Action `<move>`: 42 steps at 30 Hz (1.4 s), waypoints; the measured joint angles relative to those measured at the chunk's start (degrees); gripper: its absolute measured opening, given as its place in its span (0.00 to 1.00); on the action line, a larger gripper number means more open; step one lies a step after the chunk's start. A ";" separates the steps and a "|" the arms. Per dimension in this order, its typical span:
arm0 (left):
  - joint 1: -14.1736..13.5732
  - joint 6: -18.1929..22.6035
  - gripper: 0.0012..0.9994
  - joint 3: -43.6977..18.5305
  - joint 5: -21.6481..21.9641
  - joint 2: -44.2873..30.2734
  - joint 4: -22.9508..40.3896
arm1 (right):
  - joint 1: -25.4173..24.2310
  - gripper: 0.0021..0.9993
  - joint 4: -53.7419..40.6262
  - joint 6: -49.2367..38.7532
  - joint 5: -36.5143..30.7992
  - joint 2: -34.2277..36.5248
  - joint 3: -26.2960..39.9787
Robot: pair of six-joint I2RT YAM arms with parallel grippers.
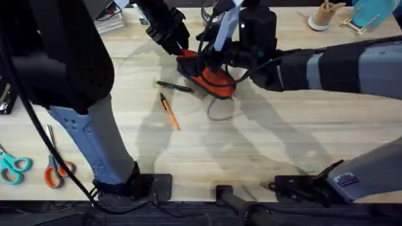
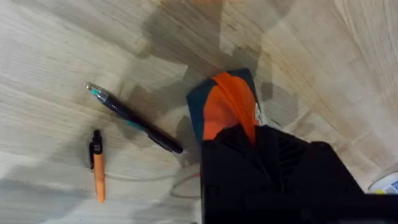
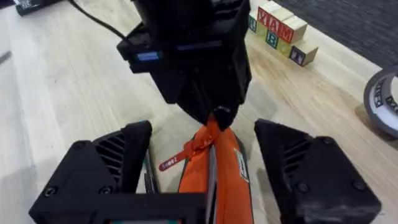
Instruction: Unzip the bag, pick up the pens from the table one at a time and place them inside, then zip the bag closed.
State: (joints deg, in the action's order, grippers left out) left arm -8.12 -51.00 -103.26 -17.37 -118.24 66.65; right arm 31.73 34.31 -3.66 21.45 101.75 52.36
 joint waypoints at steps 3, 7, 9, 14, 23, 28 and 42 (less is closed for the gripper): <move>0.02 0.00 0.04 0.00 0.00 0.00 0.00 | -0.02 1.00 0.94 0.20 0.00 0.00 0.00; 0.03 0.00 0.04 0.00 0.00 0.00 0.00 | -0.35 1.00 1.11 0.30 0.00 -0.59 0.00; 0.09 0.00 0.04 0.00 -0.02 0.00 0.00 | -0.78 1.00 0.78 0.30 0.02 -1.84 0.00; 0.13 0.02 0.04 0.00 -0.04 0.00 0.00 | -3.26 1.00 -1.12 0.30 0.00 -6.90 0.00; 0.31 0.42 0.99 0.00 -0.79 0.00 -0.22 | -6.82 1.00 -13.97 0.48 0.02 -15.22 0.02; 0.35 0.48 1.00 -0.02 -0.87 0.00 -0.24 | -7.59 1.00 -19.84 0.52 0.00 -18.96 0.02; 2.47 8.72 1.00 -0.02 -0.72 0.00 1.00 | -7.67 1.00 -26.37 0.19 0.00 -24.94 0.02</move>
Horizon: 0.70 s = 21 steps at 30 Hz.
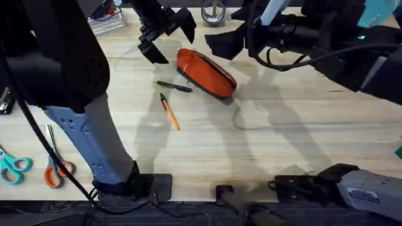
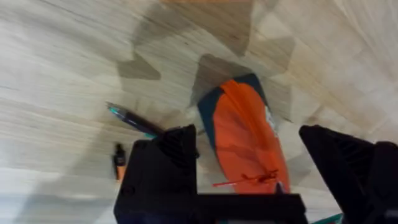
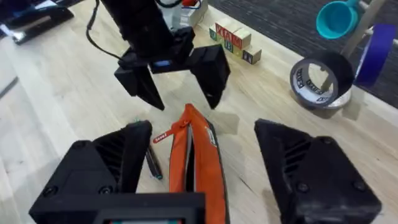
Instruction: Unzip the bag, pick up the pens from the table one at a time and place them inside, then zip the bag closed.
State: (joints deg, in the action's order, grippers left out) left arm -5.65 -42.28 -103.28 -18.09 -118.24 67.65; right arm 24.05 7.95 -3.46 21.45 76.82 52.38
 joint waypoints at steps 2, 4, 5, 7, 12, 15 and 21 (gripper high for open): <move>0.46 1.92 1.00 0.00 0.09 0.00 0.43 | 0.00 1.00 -0.30 0.00 0.00 -0.29 0.00; 0.79 3.90 1.00 0.00 0.13 0.07 0.55 | 0.00 1.00 -0.38 -0.07 0.02 -0.46 0.00; 0.94 4.91 1.00 0.00 0.13 0.17 0.55 | -0.04 1.00 -0.53 -0.15 0.00 -0.59 0.00; 1.10 6.91 0.99 0.00 0.18 0.87 0.58 | -0.27 1.00 -0.90 -0.18 0.00 -0.75 0.00; 1.21 12.13 1.00 0.00 0.32 5.76 1.55 | -1.30 1.00 -2.47 -0.36 0.01 -1.47 0.00; 1.21 15.27 1.00 0.00 0.33 10.06 3.55 | -1.97 1.00 -3.46 -0.38 0.01 -2.06 0.00; 1.21 21.16 1.00 -0.24 0.33 16.93 9.49 | -2.60 1.00 -5.34 -0.40 0.00 -4.02 0.00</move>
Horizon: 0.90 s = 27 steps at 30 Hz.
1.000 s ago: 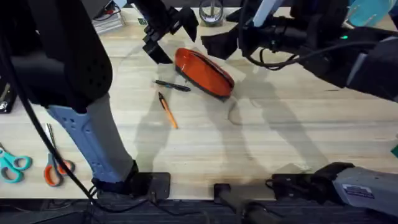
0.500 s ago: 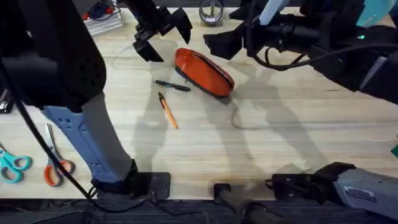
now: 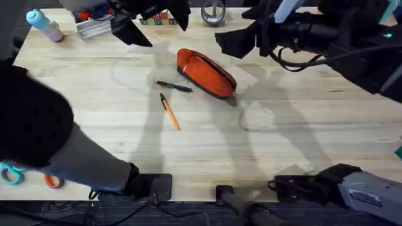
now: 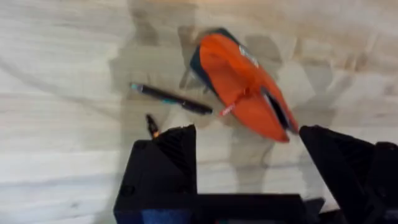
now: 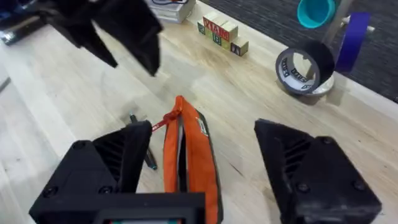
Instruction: Unzip the bag, pick up the pens from the table one at a time and place them inside, then zip the bag closed.
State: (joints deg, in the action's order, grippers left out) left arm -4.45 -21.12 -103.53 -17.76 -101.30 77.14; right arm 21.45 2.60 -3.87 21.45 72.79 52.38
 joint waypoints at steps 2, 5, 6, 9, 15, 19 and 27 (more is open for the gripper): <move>0.00 1.92 1.00 0.00 0.00 1.75 1.99 | 0.00 1.00 -0.71 -0.01 0.02 -0.70 0.00; 0.00 4.29 1.00 0.00 -0.02 4.53 3.41 | 0.00 1.00 -2.64 -0.04 0.02 -1.87 0.00; 0.00 5.12 1.00 0.00 -0.02 5.65 3.70 | 0.00 1.00 -3.18 -0.03 0.00 -2.21 0.00; 0.00 7.57 1.00 0.00 -0.07 9.32 5.09 | 0.00 1.00 -4.61 -0.21 0.02 -2.96 0.00; 0.00 12.51 1.00 -0.09 -0.52 17.22 10.26 | 0.00 1.00 -7.05 -0.41 0.02 -3.34 0.00; 0.00 13.88 1.00 -0.28 0.85 19.35 12.07 | 0.00 1.00 -7.89 -0.43 0.02 -3.34 0.00; 0.00 15.59 1.00 -0.37 9.48 18.32 15.76 | 0.00 1.00 -8.04 -0.43 0.01 -3.45 0.00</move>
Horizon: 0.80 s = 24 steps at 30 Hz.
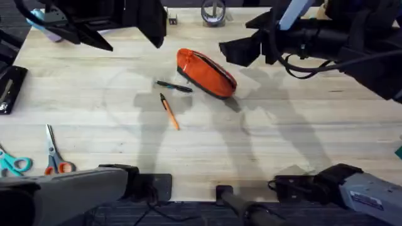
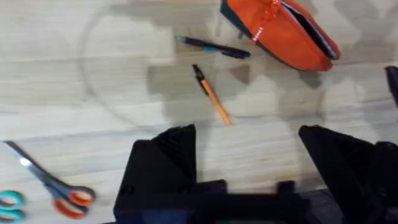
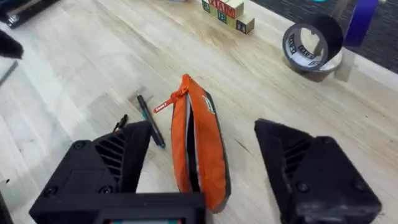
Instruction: Unzip the bag, pick up the pens from the table one at a time and place them inside, then zip the bag closed.
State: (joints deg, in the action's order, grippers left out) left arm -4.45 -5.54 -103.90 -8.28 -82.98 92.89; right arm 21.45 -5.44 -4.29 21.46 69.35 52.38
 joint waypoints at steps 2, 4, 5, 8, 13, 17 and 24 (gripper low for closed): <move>0.00 2.22 0.99 0.00 0.67 0.00 -0.31 | 0.00 1.00 -0.07 0.00 0.01 -0.03 0.00; 0.00 6.11 0.99 0.00 0.67 0.00 -0.45 | 0.00 1.00 -0.60 0.00 0.00 -0.09 0.00; 0.00 8.53 0.99 0.00 0.24 0.00 -0.59 | 0.00 1.00 -0.99 0.02 -0.01 -0.19 0.00; 0.00 16.39 1.00 0.02 -3.19 0.00 -0.96 | 0.00 1.00 -1.22 0.00 0.00 -0.94 0.00; 0.38 29.06 1.00 0.93 -11.73 0.00 -1.69 | 0.00 1.00 -1.15 0.00 0.01 -2.66 0.00; 0.48 36.75 1.00 2.69 -16.54 0.00 -1.98 | 0.00 1.00 -1.80 0.00 0.01 -2.96 0.00; 3.83 43.49 1.00 5.24 -19.23 0.00 -3.23 | 0.00 1.00 -4.45 0.00 0.01 -2.96 0.00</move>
State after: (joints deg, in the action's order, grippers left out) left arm -0.62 37.95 -98.66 -27.51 -82.98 89.67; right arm 21.45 -9.89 -4.29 21.47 66.39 52.38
